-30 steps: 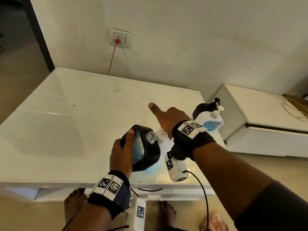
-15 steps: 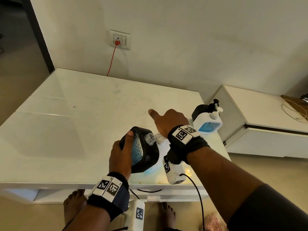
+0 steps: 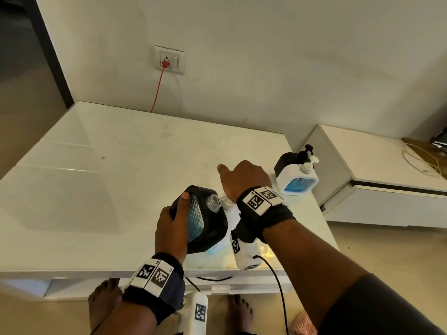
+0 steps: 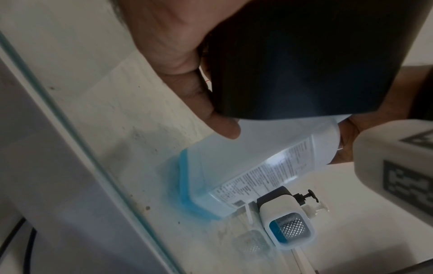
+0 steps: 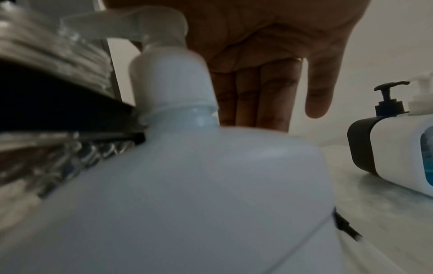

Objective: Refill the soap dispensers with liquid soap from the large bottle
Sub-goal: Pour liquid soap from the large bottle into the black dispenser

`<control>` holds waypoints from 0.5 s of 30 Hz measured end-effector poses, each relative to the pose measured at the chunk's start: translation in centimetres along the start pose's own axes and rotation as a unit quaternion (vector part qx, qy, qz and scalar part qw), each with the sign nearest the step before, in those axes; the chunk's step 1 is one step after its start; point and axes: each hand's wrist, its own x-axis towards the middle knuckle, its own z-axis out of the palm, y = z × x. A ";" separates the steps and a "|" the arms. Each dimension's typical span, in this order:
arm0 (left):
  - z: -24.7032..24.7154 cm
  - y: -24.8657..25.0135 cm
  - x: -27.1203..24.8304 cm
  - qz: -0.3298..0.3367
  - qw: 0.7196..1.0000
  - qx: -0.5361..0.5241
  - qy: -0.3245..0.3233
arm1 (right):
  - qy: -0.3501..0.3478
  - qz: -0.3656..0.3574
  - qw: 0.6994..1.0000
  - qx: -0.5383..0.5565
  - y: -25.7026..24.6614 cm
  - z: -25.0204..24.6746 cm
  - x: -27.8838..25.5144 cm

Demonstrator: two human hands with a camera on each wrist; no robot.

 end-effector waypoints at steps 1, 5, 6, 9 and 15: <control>0.0 0.0 0.0 0.001 1.000 0.002 -0.001 | 0.000 -0.001 1.000 -0.002 0.0 0.0 0.0; 0.0 0.3 -0.2 -0.002 1.000 -0.006 0.002 | -0.031 0.003 0.999 -0.007 -0.1 -0.4 0.2; 0.0 0.2 -0.2 -0.003 1.000 -0.008 0.002 | -0.044 0.002 0.999 -0.002 -0.1 -0.7 0.2; 0.1 0.2 -0.1 -0.010 1.000 -0.013 0.001 | -0.068 -0.004 0.998 0.011 -0.2 -1.1 0.2; 0.1 0.2 0.0 -0.003 1.000 0.002 0.001 | -0.031 0.006 1.000 -0.002 -0.2 -0.4 0.3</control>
